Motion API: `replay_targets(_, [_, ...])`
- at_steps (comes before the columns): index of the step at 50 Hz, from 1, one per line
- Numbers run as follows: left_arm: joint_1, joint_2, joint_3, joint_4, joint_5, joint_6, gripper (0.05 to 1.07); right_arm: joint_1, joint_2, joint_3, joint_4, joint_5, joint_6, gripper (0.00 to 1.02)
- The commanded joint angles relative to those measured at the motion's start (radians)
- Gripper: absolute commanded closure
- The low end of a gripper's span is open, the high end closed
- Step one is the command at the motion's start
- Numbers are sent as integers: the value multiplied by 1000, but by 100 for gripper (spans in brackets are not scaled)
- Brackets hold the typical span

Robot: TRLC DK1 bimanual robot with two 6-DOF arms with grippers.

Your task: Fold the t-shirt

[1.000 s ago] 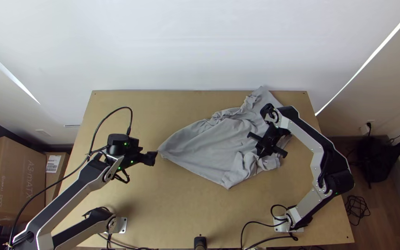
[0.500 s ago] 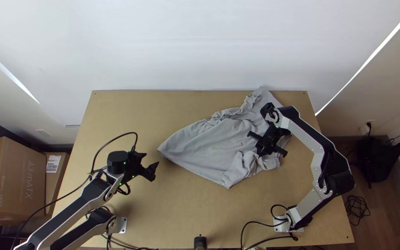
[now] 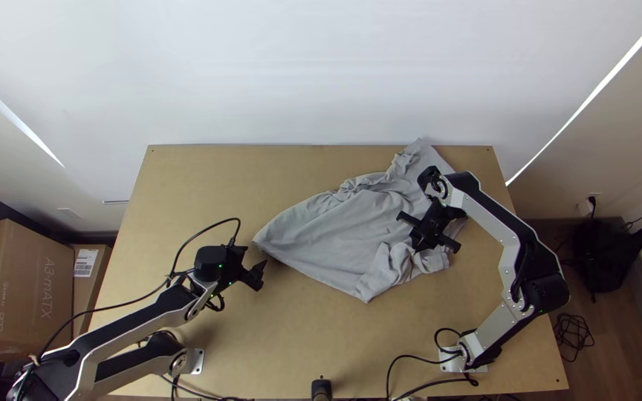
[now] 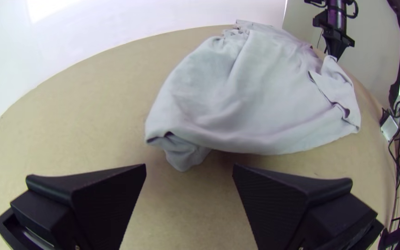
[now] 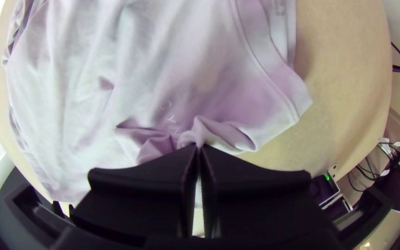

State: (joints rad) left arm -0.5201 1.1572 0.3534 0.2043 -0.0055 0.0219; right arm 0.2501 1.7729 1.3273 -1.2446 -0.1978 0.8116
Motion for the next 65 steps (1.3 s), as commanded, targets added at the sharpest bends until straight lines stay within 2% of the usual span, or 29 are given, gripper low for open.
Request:
replay_targets(1, [-14, 56, -10, 47, -14, -17, 17, -6, -32, -28, -1, 9, 20, 100])
replay_targets(21, [-38, 194, 50, 90, -88, -14, 17, -23, -67, -69, 30, 9, 14, 100])
replay_targets(42, [-57, 315, 147, 76, -91, -23, 18, -26, -98, -91, 45, 11, 11, 100])
replay_targets(43, [-61, 317, 148, 75, -91, -20, 21, -28, -99, -92, 45, 11, 11, 100])
replay_targets(44, [-63, 318, 150, 75, -91, -16, 29, -28, -102, -92, 45, 11, 9, 100])
replay_targets(48, [-64, 322, 156, 84, -111, -23, 69, -31, -118, -97, 51, 11, 1, 100])
replay_targets(51, [-55, 329, 164, 84, -119, -39, 88, -34, -136, -102, 62, 11, -14, 100])
replay_targets(53, [-47, 326, 162, 86, -119, -48, 104, -38, -151, -108, 79, 9, -20, 100])
replay_targets(65, [58, 220, 160, 40, -117, -51, 105, -83, -240, -137, 163, -26, -98, 100])
